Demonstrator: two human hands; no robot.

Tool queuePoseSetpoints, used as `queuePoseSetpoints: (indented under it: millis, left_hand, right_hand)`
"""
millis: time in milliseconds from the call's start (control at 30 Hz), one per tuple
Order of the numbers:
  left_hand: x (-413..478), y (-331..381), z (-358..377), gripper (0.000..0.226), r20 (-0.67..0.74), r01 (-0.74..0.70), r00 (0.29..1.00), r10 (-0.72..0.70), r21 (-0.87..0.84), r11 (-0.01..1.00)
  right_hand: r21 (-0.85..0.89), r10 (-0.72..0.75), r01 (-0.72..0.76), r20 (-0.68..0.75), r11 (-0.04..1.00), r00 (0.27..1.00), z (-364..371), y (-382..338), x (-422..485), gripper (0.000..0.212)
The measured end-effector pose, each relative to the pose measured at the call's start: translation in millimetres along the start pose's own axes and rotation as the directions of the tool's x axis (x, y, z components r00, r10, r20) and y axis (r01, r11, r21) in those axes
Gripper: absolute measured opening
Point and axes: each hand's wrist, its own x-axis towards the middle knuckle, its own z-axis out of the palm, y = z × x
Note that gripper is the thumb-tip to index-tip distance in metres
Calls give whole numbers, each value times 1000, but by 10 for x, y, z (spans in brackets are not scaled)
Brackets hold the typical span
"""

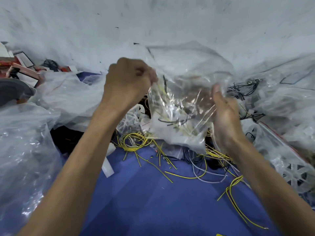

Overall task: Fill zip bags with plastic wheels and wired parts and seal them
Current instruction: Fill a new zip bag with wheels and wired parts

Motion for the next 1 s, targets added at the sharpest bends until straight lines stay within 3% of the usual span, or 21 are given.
queuePoseSetpoints:
  millis: [67,167,200,300,367,433,500,567,667,733,833,900,1000]
  left_hand:
    - [15,9,9,21,0,3,1000,-3,-4,1000]
    - [19,-7,-13,22,25,-30,999,29,42,999]
    - [37,-7,-42,23,11,-47,999,47,6,999]
    - [76,-29,-134,26,83,-16,996,24,-98,995]
    - [77,-44,-168,24,131,15,991,5,-158,987]
    - [66,-28,-220,23,114,-4,993,36,-272,962]
    - [63,17,-288,20,110,-29,991,69,-327,945]
    - [56,17,-310,15,144,-38,987,71,-220,975]
    - [58,-12,-288,19,149,-74,986,68,31,997]
    - [88,33,-303,17,151,-88,986,66,146,985]
    - [181,138,-435,17,181,-106,982,60,254,961]
    - [221,187,-587,17,267,-101,963,22,288,952]
    - [164,176,-752,19,393,-104,918,-61,386,916]
  right_hand:
    - [-13,-27,27,8,1000,1000,6,-27,8,62]
    - [-161,-4,15,68,987,998,-8,-5,-47,111]
    - [-180,-34,50,93,982,995,-4,5,-55,116]
    - [-118,-70,76,57,990,996,44,-59,-124,92]
    - [-112,-3,8,51,994,999,7,3,-78,83]
    - [-186,137,-111,131,976,982,-34,39,-41,90]
    - [-320,210,-136,210,937,955,-112,24,15,105]
    - [-499,271,-73,337,864,902,-203,-8,60,101]
    - [-595,361,71,574,800,735,-429,-28,112,61]
    - [-703,475,146,603,696,641,-570,-61,151,45]
    - [-868,692,170,478,467,540,-696,-9,209,39]
    - [-929,781,194,371,316,502,-683,92,214,31]
    - [-977,862,126,212,173,460,-619,230,192,36]
